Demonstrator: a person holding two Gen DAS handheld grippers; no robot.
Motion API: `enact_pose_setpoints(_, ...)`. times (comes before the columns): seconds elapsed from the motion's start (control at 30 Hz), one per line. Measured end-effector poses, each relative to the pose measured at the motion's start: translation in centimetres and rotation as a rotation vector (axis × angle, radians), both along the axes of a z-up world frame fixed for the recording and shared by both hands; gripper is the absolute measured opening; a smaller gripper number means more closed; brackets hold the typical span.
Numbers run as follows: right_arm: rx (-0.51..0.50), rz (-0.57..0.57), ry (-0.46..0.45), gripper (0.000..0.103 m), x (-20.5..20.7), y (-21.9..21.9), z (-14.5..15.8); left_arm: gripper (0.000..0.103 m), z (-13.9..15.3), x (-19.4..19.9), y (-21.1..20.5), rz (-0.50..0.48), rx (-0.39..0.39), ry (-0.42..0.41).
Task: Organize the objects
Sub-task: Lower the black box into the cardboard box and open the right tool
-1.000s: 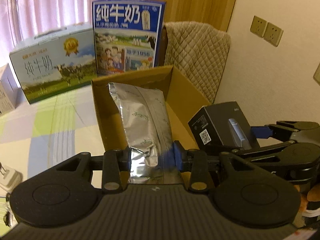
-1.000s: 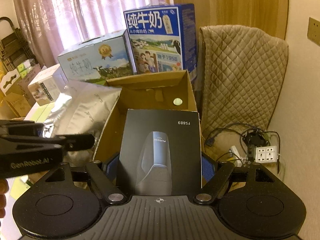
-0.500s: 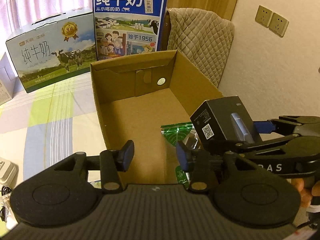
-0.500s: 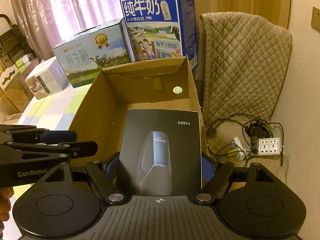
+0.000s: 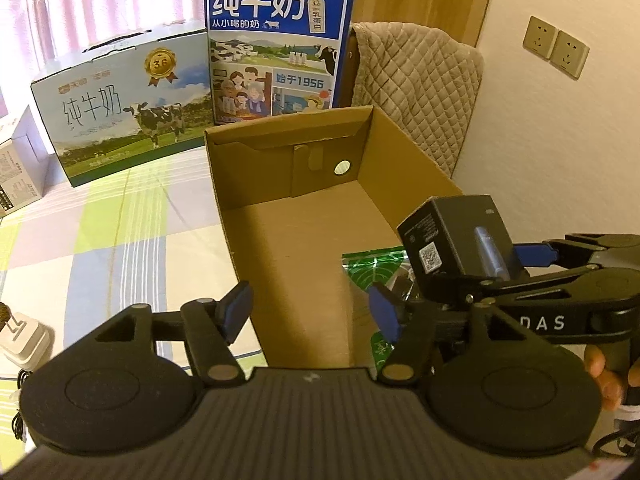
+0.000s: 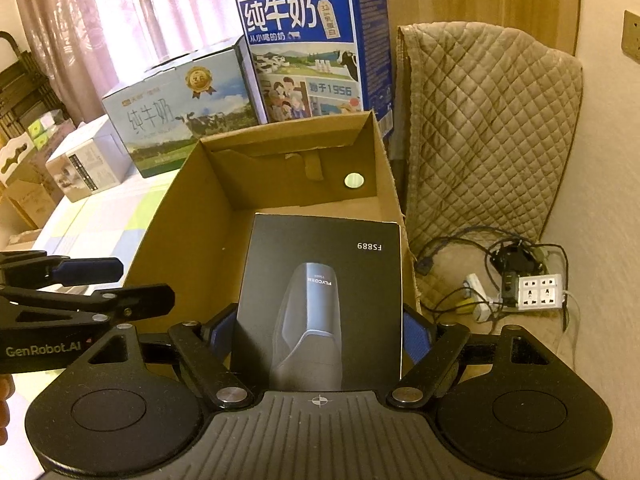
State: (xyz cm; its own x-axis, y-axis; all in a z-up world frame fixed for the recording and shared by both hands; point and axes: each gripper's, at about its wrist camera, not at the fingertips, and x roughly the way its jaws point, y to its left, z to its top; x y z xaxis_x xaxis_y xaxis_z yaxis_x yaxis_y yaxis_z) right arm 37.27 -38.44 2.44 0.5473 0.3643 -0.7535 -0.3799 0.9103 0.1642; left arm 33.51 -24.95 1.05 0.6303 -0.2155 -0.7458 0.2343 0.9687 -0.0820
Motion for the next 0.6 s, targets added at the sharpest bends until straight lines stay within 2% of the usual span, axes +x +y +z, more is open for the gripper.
enact_pose_setpoints(0.07,0.002,0.000,0.001,0.079,0.00,0.03,0.00,0.066,-0.02,-0.09,0.06,0.005,0.003,-0.001)
enact_pose_setpoints(0.23,0.005,-0.002,0.000,0.079,-0.06,-0.06,0.04,0.070,0.02,-0.25,0.25,0.013,0.008,-0.004)
enact_pose_setpoints(0.6,0.015,-0.012,0.008,0.079,-0.68,-0.60,-0.01,0.074,0.30,-0.69,0.48,0.022,0.018,-0.009)
